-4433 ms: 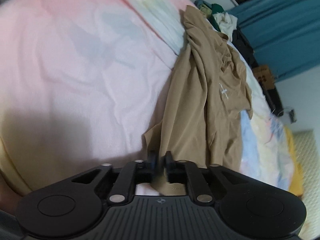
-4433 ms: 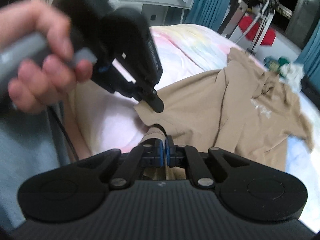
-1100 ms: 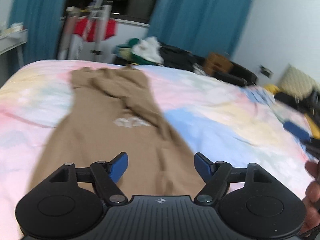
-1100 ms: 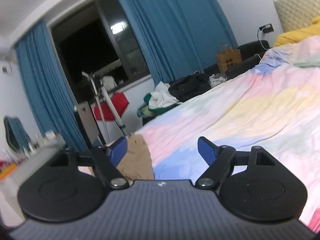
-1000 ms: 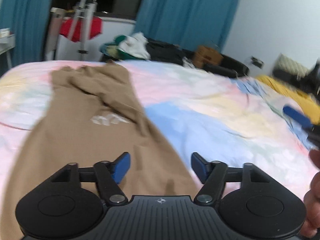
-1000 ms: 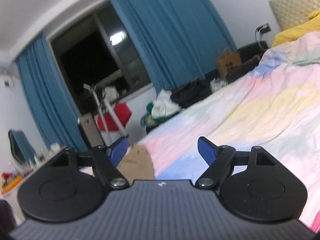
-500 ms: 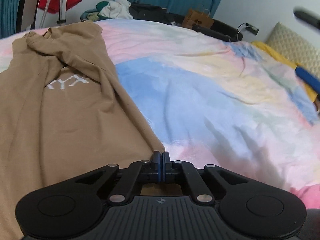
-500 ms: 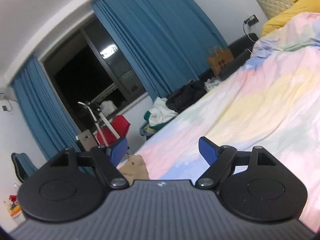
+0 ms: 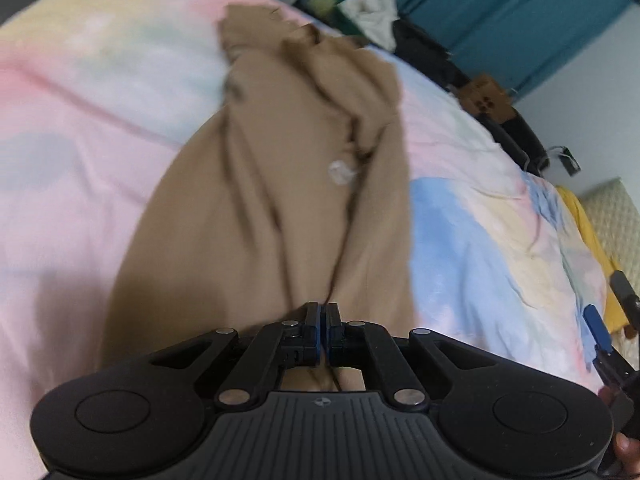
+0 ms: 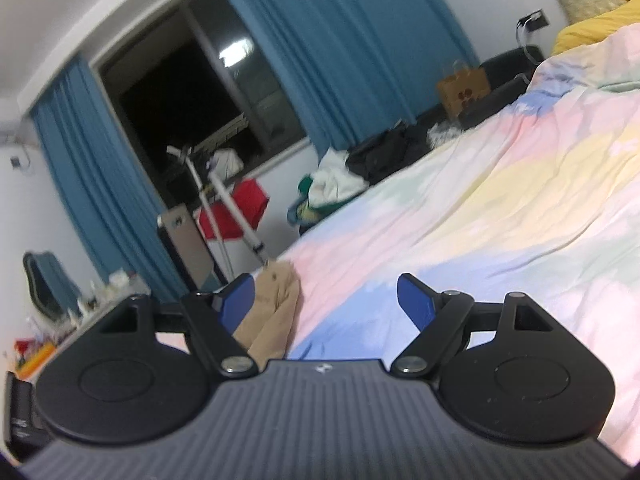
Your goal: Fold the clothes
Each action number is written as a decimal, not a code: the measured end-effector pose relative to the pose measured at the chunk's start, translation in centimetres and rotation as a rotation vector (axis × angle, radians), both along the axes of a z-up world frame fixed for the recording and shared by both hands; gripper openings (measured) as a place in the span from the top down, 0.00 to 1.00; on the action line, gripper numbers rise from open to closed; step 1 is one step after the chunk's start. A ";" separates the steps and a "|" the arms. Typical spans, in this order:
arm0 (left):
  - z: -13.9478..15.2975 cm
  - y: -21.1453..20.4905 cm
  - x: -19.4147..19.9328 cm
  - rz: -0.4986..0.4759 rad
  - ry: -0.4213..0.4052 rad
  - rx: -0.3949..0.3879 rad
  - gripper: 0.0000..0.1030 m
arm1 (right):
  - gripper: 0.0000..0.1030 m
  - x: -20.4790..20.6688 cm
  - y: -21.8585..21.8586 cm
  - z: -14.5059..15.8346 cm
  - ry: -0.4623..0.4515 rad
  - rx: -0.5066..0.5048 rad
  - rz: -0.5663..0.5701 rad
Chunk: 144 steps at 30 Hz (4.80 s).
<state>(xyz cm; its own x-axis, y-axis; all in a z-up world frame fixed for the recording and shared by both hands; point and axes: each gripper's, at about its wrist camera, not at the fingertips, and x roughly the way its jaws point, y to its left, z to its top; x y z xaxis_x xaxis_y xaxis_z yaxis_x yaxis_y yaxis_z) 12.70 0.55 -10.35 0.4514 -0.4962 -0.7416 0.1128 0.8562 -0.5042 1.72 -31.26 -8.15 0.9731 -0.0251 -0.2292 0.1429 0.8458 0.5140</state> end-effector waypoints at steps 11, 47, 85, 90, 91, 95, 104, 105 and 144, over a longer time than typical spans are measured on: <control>4.0 -1.3 -3.8 -0.131 -0.237 0.004 0.49 | 0.22 1.2 2.3 -0.4 0.094 -0.021 0.084; 6.3 1.0 -0.8 -0.016 -0.123 -0.086 0.30 | 0.51 3.2 11.5 -2.2 0.304 -0.119 0.588; 3.1 -10.1 25.5 0.179 -0.246 0.408 0.99 | 0.58 7.0 16.2 -7.3 0.524 0.020 1.026; 1.3 -8.4 24.2 0.174 -0.276 0.356 0.88 | 0.58 7.7 14.8 -7.5 0.524 0.050 1.036; 1.4 -7.9 23.6 0.163 -0.277 0.337 0.84 | 0.57 7.8 14.7 -7.5 0.524 0.061 1.039; 3.4 -5.7 18.8 0.064 -0.267 0.253 0.47 | 0.57 8.1 14.0 -7.7 0.525 0.102 1.053; 4.3 2.1 3.3 0.089 -0.164 0.173 0.28 | 0.57 8.1 7.8 -6.2 0.409 0.330 0.887; 4.0 2.8 1.8 0.097 -0.150 0.173 0.28 | 0.57 7.9 7.3 -5.9 0.400 0.330 0.841; 7.0 6.6 -5.3 -0.128 -0.132 -0.104 0.93 | 0.89 -1.0 9.9 1.5 0.475 0.080 0.612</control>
